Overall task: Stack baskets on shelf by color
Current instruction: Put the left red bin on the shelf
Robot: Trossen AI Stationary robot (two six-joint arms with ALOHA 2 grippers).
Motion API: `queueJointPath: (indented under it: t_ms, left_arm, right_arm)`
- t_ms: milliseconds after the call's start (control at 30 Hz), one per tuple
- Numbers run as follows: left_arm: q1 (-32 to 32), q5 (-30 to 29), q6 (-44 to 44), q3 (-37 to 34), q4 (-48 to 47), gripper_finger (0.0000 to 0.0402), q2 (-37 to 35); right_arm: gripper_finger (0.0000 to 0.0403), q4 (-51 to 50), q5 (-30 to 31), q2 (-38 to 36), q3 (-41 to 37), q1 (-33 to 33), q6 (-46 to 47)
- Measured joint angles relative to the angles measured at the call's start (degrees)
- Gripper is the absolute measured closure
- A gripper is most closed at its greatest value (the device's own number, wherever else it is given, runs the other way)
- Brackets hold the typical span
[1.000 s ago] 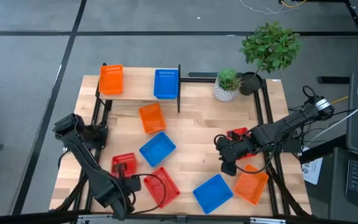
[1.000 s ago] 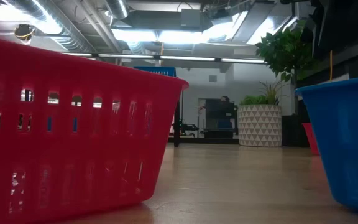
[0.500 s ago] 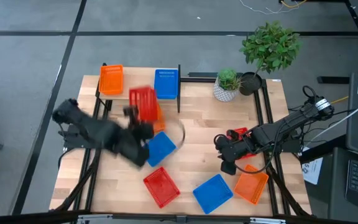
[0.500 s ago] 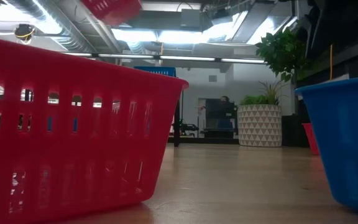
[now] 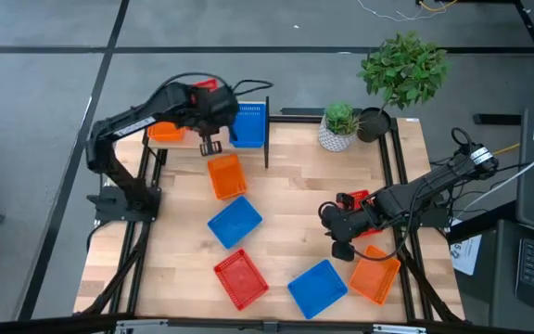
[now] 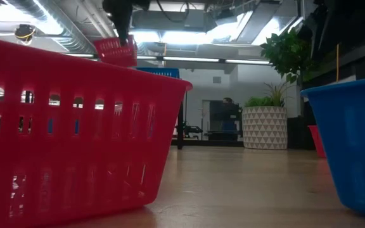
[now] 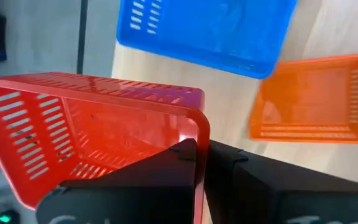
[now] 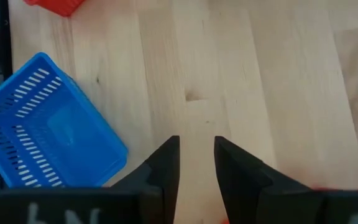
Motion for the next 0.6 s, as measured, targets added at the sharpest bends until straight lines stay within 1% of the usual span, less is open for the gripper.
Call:
queueJointPath:
  t_ms: [100,167,300,500,600]
  left_arm:
    - [2.7,1.4,5.1,0.0,0.8,0.0401,2.0]
    - [4.3,2.1,6.0,0.0,0.2,0.0401,3.5]
    - [6.4,9.3,6.3,0.0,-0.7,0.0401,6.4]
    - [6.5,9.2,7.1,0.0,-1.2,0.0401,9.8]
    - [6.7,9.1,6.9,0.0,-3.8,0.0401,10.4]
  right_arm:
    - [0.0304,-0.2,0.0,0.0,0.0,0.0,1.3]
    - [0.0304,-0.3,-0.1,0.0,0.0,0.0,2.2]
    - [0.0304,-0.3,-0.1,0.0,0.0,0.0,2.3]
    - [0.0304,0.6,-0.1,0.0,0.0,0.0,2.4]
    - [0.0304,0.6,-0.1,0.0,0.0,0.0,2.4]
